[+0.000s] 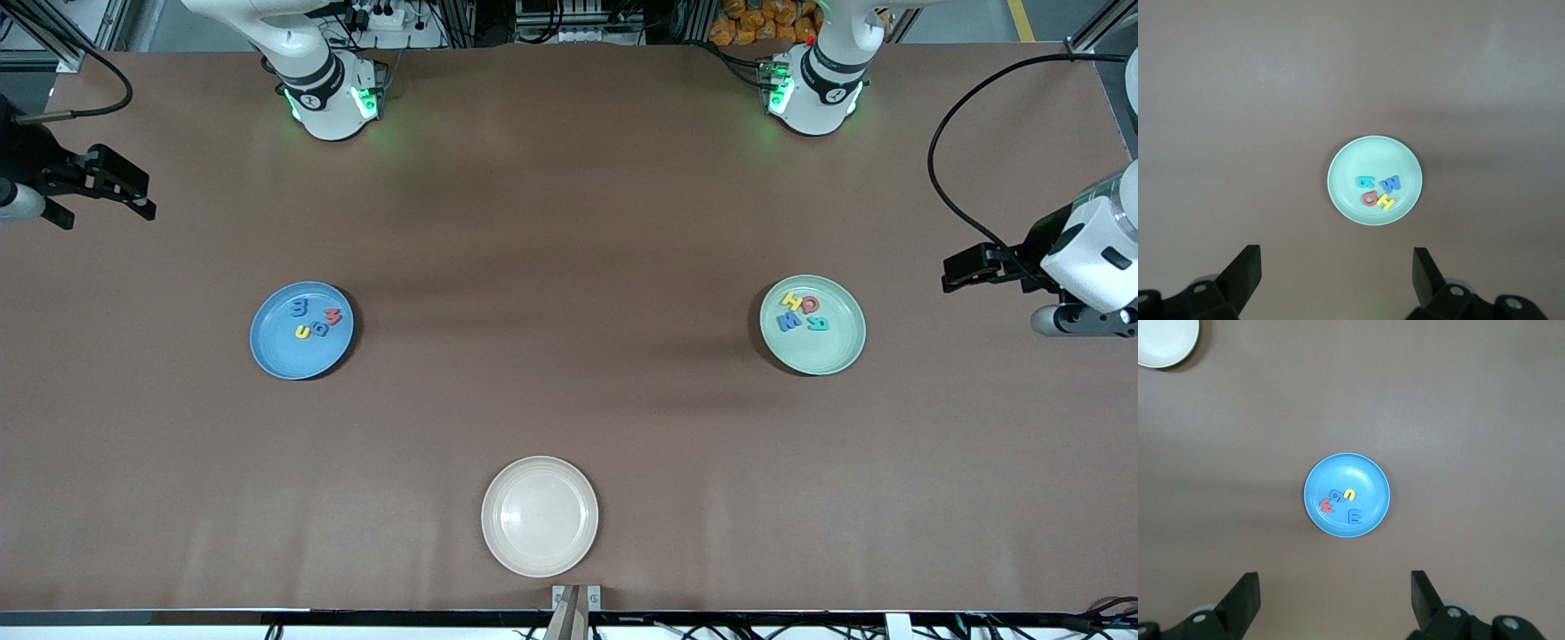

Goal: Sort upper and lower case letters into plates

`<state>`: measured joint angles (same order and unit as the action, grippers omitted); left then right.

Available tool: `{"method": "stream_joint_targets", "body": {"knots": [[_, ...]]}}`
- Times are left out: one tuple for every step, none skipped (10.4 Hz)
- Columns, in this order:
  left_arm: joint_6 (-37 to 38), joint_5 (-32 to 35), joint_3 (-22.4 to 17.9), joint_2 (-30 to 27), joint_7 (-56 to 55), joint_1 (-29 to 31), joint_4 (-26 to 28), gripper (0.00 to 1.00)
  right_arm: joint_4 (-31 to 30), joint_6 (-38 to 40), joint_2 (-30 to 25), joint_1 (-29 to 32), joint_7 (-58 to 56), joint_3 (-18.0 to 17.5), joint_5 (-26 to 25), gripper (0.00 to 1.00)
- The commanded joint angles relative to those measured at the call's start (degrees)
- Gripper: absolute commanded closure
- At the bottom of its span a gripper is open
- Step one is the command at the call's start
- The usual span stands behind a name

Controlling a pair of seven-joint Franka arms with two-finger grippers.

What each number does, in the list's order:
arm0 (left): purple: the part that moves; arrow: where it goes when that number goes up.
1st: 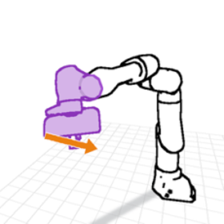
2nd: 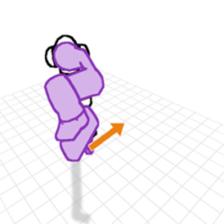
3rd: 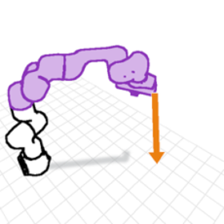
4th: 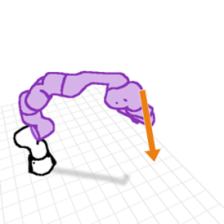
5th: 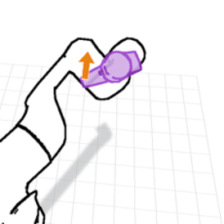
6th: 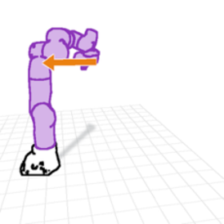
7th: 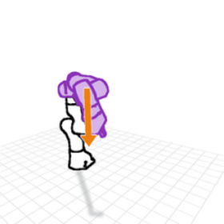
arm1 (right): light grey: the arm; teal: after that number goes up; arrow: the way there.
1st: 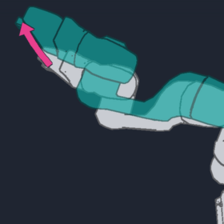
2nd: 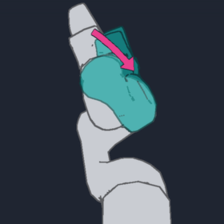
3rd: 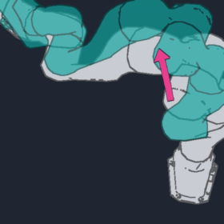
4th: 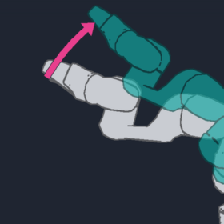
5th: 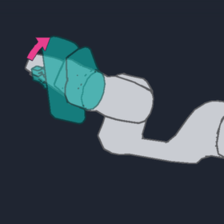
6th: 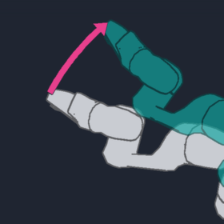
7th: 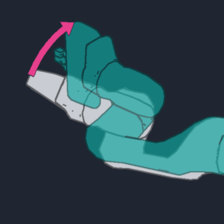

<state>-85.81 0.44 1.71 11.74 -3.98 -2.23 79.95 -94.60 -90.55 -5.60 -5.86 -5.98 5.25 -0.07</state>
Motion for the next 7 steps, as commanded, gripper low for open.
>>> {"method": "stream_joint_targets", "body": {"knots": [[-0.33,-1.85,-2.76,-2.69,1.61,-0.4,3.37,0.0,1.26,0.81,-0.11,0.14,0.18,0.02,-0.2,0.0],[-0.41,-1.76,-2.76,-2.52,1.61,-0.4,2.94,0.0,1.26,0.29,-0.12,0.14,0.18,0.11,-0.37,0.0],[-0.41,-1.85,-2.76,-2.52,1.61,-0.58,2.93,0.0,1.18,0.37,-0.2,0.49,0.09,0.37,-0.37,0.0],[-1.28,-3.15,-2.76,-2.43,1.52,-0.32,3.02,0.0,1.09,0.72,-0.29,1.54,-0.35,0.38,-0.72,0.0],[-1.47,-3.95,-2.94,-2.34,1.52,-0.32,2.94,0.0,0.83,1.07,-0.29,1.9,-0.7,0.9,-0.64,0.0],[-2.08,-3.35,-3.03,-2.25,1.61,-0.4,2.85,0.0,0.82,1.16,-0.38,1.47,-0.61,1.51,-0.64,0.0],[-4.7,-3.17,-2.94,-2.08,1.69,-0.49,2.85,0.0,0.74,1.08,-0.21,1.55,-0.61,1.52,-0.29,0.0]]}}
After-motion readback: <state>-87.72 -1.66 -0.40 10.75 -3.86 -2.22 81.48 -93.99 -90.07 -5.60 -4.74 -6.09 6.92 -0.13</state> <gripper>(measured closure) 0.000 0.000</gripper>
